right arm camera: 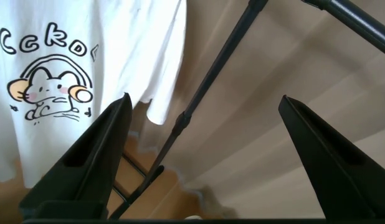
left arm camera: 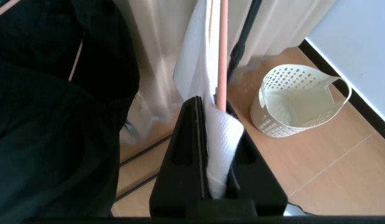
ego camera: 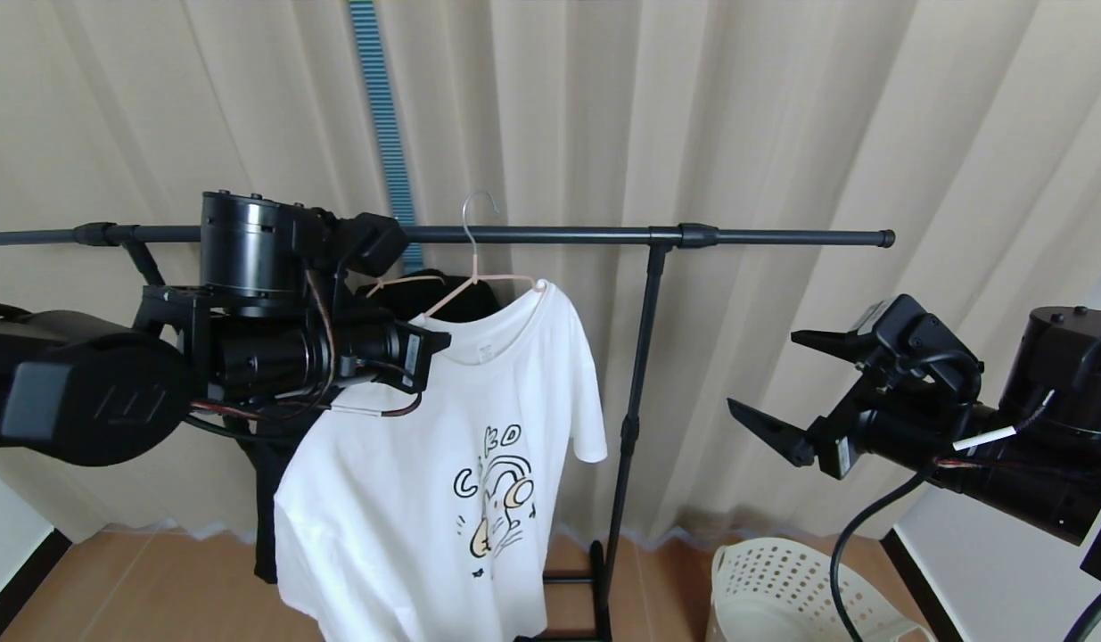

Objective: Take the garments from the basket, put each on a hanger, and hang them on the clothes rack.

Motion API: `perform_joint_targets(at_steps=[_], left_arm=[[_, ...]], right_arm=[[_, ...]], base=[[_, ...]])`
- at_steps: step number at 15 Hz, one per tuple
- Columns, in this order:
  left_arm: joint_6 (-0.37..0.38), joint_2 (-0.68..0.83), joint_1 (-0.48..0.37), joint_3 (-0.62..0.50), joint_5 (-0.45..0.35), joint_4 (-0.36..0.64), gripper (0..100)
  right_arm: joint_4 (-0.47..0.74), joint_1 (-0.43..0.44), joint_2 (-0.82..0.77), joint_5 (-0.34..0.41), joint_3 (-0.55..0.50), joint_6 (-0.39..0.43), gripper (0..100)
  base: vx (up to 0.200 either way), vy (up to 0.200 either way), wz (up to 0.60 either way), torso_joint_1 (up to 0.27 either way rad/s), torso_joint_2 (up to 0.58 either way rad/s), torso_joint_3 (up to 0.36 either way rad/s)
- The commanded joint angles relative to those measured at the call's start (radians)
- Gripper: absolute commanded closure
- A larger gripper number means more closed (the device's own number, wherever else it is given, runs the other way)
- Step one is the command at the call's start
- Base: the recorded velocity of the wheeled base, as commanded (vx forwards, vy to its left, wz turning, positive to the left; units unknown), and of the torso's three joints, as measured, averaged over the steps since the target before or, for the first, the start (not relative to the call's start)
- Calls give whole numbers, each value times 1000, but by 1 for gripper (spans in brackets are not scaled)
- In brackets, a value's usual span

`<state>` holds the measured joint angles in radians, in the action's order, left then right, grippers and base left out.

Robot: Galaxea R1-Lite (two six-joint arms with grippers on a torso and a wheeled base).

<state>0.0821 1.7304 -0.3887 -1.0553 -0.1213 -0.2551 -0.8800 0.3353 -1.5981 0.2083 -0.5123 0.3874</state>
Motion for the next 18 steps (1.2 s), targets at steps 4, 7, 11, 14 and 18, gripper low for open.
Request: perform_joint_targets(at_steps=[4,7,11,14,18], left_arm=[[-42,136,1,-103,22,-16,100],[-78,198,1,-178,25,-15,100],[-87,264,7,-241,51,-15,100],[-87,287,14,-249,51,-15,100],[-107,297,14,-245,51,-15,100]], right_arm=[[-1,1,-2,0,0,1,0],[-1,1,-2,0,0,1,0],[-1,1,-3,0,0,1,0],[-2,1,-3,0,0,1,0],[-1,1,-5,0,2,1,0]], base=[[0,0,0,0,0,0],[0,0,0,0,0,0],[0,0,0,0,0,0],[0,0,0,0,0,0],[0,0,0,0,0,0]])
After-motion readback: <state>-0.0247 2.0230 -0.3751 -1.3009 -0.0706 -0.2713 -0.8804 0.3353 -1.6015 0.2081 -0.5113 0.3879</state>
